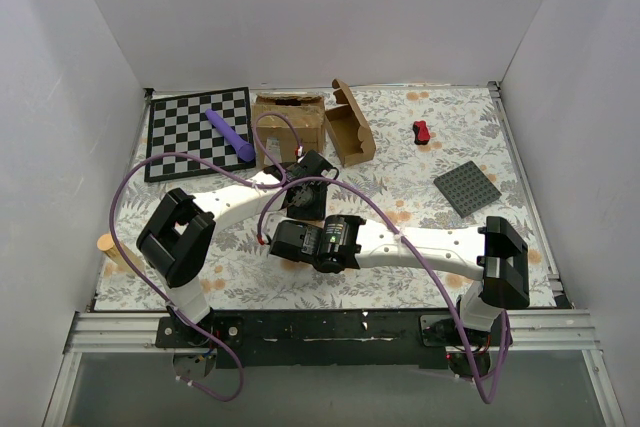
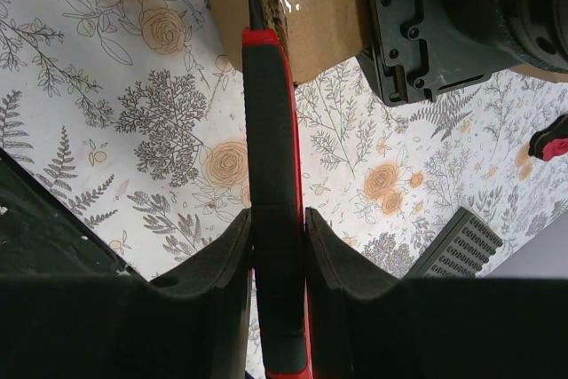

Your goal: Unpack the express box

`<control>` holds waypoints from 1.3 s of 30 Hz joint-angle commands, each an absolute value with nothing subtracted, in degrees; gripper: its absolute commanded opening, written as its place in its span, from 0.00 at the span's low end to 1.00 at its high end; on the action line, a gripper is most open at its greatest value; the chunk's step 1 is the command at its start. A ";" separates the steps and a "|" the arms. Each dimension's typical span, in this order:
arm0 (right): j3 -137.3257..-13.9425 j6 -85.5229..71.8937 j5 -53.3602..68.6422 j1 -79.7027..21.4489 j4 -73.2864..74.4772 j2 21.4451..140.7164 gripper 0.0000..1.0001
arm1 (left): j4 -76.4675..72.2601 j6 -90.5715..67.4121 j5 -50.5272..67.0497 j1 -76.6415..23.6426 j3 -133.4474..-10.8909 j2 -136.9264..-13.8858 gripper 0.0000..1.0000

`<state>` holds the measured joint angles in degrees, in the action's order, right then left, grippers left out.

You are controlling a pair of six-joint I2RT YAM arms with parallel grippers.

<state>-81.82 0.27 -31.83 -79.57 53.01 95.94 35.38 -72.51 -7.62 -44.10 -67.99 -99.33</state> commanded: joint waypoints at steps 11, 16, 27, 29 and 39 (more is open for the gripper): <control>-80.86 -0.35 -27.34 -79.10 54.40 85.88 0.01 | 36.12 -73.39 -7.03 -44.74 -72.33 -95.54 0.98; -76.21 -3.95 -26.10 -79.10 57.30 79.81 0.01 | 37.88 -73.13 -6.50 -45.09 -78.12 -95.54 0.98; -77.69 -10.28 -24.80 -76.66 56.17 71.10 0.01 | 48.60 -71.19 -21.69 -45.18 -94.31 -86.15 0.98; -77.96 -10.55 -20.76 -74.28 54.76 69.97 0.01 | 46.07 -70.66 -24.07 -44.91 -91.60 -79.65 0.98; -74.28 -11.24 20.97 -47.58 36.16 63.37 0.01 | 14.87 -61.17 6.31 -43.42 -61.72 -45.30 0.98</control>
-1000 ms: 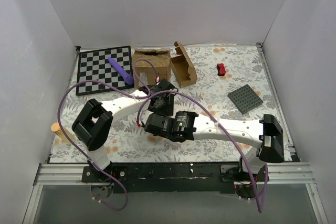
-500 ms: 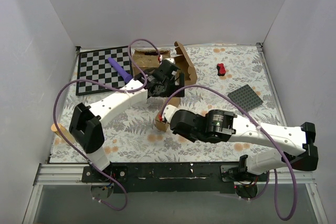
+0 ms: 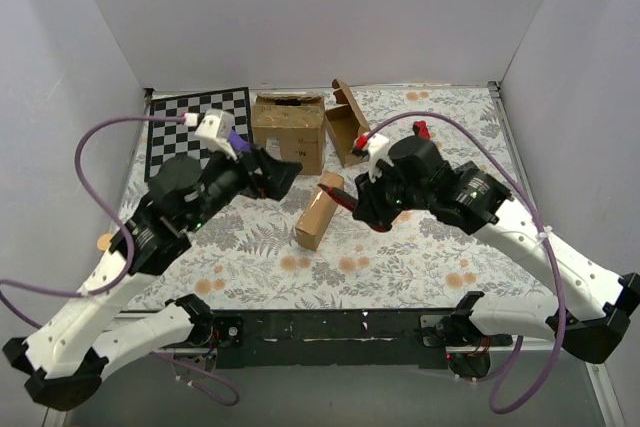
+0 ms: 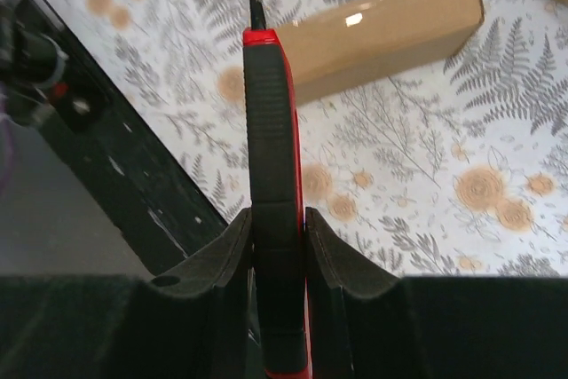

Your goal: Unpack the express box

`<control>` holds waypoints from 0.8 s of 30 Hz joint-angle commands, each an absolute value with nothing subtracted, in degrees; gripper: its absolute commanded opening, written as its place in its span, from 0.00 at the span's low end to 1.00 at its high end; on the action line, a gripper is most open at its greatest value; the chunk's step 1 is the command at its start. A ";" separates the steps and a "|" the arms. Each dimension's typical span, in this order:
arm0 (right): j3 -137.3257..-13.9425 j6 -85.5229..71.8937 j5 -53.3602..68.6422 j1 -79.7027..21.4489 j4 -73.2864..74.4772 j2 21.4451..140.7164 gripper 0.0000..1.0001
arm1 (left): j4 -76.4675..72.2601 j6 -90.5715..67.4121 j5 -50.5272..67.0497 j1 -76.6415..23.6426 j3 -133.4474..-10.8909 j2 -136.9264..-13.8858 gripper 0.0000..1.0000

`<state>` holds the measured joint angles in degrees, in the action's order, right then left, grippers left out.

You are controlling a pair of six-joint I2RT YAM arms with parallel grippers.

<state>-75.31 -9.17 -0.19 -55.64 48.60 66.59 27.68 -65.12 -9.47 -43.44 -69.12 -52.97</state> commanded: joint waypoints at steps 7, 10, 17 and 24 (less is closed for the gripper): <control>-75.22 -10.82 43.23 -41.84 34.88 66.70 0.01 | 22.38 -53.99 19.95 -43.42 -66.34 -49.72 0.98; -76.20 -8.53 45.09 -41.92 38.32 67.85 0.01 | 26.00 -50.38 23.19 -43.42 -71.01 -54.03 0.98; -75.50 -5.98 45.09 -41.92 40.69 65.83 0.01 | 33.04 -45.19 32.77 -43.24 -76.90 -63.44 0.95; -74.36 -3.87 45.70 -41.92 41.92 63.81 0.01 | 36.91 -42.19 39.63 -43.15 -77.70 -66.27 0.84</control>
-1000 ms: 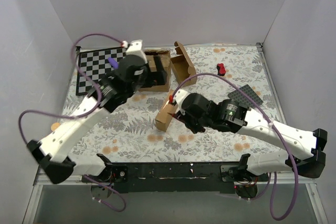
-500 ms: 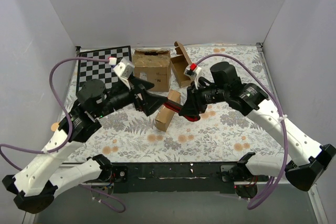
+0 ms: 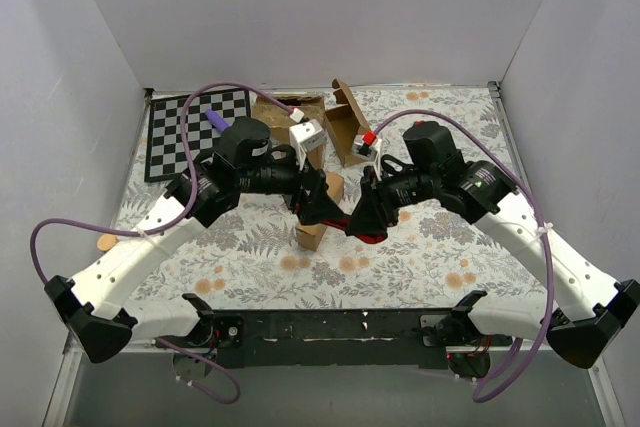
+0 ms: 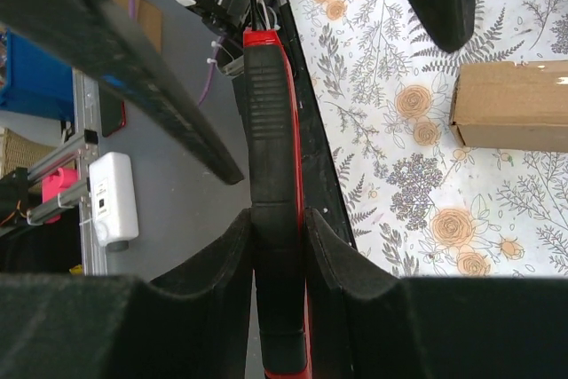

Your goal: Unpack the express box

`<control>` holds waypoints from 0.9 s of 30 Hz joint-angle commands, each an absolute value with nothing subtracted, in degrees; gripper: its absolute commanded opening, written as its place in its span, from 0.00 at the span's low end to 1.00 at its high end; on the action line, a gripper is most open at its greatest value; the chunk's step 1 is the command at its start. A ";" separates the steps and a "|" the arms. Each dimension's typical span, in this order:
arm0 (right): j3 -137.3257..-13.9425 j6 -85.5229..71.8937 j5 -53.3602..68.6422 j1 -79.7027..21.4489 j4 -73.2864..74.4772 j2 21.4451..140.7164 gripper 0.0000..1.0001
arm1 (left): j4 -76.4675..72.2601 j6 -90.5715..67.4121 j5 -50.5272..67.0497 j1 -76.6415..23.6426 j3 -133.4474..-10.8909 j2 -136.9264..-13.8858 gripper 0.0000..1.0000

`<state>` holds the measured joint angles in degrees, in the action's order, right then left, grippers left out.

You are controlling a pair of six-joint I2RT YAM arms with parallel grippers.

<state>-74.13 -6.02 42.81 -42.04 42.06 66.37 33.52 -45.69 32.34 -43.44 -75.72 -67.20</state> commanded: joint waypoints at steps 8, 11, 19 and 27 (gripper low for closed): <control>-71.63 -2.99 45.70 -41.84 42.45 61.09 0.01 | 38.94 -39.73 44.29 -42.54 -75.77 -65.21 0.73; -71.11 -2.73 45.53 -41.92 42.80 60.82 0.01 | 38.76 -39.81 47.19 -42.36 -75.32 -65.74 0.63; -71.81 -2.55 45.18 -41.92 43.07 60.82 0.01 | 37.79 -39.81 54.75 -42.36 -74.71 -67.94 0.63; -72.86 -2.55 45.88 -41.92 42.89 61.79 0.01 | 36.65 -40.52 56.34 -42.36 -73.13 -69.26 0.68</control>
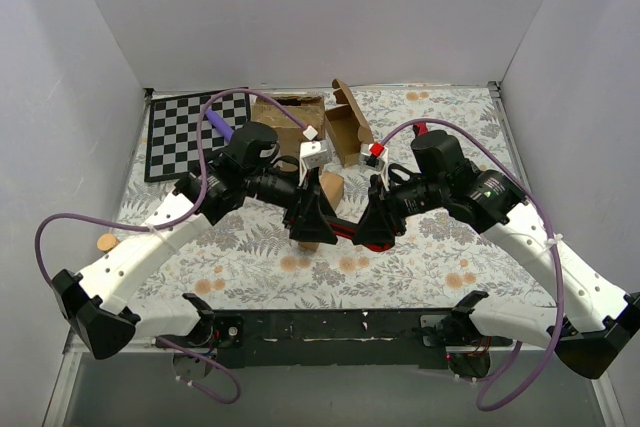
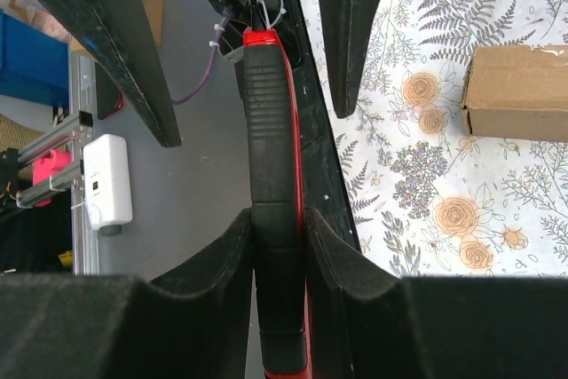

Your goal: Unpack the express box

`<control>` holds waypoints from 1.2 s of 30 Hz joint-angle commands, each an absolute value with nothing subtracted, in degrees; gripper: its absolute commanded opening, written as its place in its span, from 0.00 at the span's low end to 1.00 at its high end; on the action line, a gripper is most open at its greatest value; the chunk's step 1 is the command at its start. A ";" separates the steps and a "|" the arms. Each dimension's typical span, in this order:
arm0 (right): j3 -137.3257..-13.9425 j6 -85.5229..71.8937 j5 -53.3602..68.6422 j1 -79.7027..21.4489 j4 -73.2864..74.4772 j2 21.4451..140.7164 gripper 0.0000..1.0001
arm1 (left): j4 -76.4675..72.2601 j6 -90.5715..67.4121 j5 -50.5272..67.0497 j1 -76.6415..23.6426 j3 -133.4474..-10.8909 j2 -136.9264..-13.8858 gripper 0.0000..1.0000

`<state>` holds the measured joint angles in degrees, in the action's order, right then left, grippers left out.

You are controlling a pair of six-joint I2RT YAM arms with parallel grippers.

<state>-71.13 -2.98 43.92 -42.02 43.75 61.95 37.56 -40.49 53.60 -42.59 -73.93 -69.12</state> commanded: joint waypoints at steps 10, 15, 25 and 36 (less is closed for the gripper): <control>-73.56 -2.46 46.76 -41.92 42.36 62.67 0.01 | 35.16 -40.96 58.97 -42.36 -72.95 -71.28 0.42; -74.00 -2.46 46.76 -41.92 42.45 62.93 0.01 | 34.72 -41.04 60.29 -42.36 -72.25 -71.89 0.11; -75.06 -2.63 44.92 -41.92 42.45 63.19 0.16 | 28.77 -45.25 59.60 -42.45 -68.74 -67.87 0.00; -69.89 -12.65 35.87 -41.92 31.65 58.72 0.87 | 15.57 -54.66 52.04 -42.45 -61.89 -62.32 0.00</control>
